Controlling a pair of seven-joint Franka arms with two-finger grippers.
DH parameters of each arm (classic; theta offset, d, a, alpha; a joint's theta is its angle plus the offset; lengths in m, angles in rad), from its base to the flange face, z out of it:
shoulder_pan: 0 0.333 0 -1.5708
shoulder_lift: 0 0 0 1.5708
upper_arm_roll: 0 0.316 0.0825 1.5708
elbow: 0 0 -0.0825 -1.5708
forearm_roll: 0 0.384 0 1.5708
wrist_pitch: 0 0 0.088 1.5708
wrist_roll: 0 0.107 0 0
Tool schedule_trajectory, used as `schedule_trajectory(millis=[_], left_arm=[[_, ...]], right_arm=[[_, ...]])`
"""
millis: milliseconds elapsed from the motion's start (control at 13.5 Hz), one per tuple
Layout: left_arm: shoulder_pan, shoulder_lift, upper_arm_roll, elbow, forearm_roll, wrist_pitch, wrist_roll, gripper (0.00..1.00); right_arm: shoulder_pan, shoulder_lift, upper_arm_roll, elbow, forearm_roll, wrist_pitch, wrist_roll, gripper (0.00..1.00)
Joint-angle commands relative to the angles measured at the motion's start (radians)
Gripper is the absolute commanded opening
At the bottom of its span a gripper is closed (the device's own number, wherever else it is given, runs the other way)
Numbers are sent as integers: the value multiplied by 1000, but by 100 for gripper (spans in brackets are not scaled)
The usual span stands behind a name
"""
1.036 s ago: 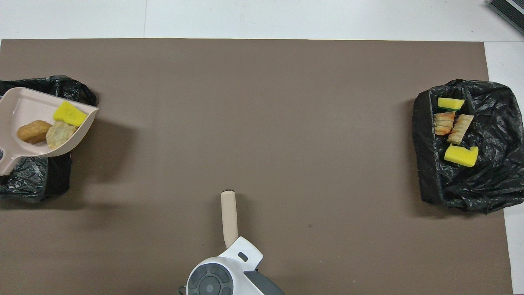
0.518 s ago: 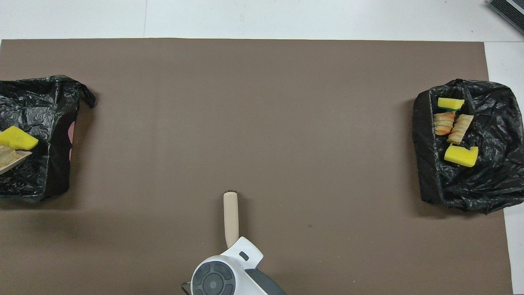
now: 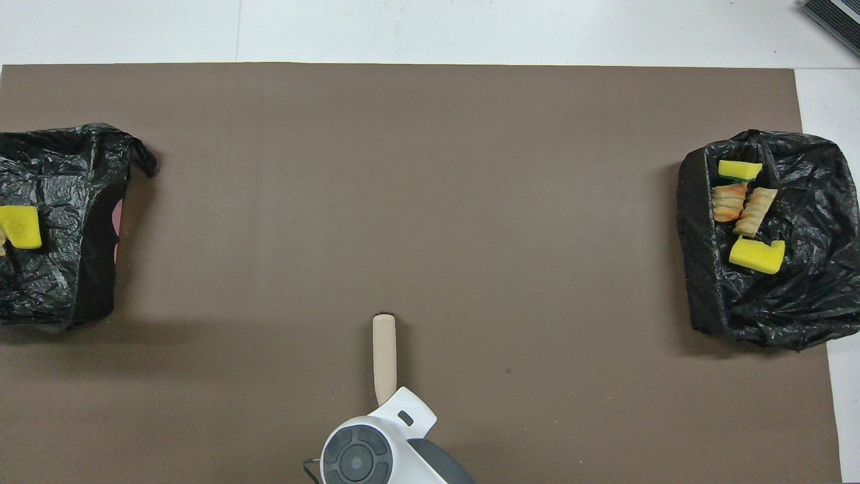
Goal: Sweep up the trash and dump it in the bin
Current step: 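Tip the dustpan into the black bag with the left gripper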
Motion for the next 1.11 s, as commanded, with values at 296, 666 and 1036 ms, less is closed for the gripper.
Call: schedule_trajectory(millis=[296,666,1036], left_arm=[[-64,95,11,145,111,-32,22,0],[-65,98,11,214,129,-35,86,0],[-111,82,2,242,90,-89,79,0]], right_arm=[[-19,1,4,-13,64,39,6,21],[-24,10,4,-9,65,54,5,34],[-30,25,0,28,61,39,11,54]])
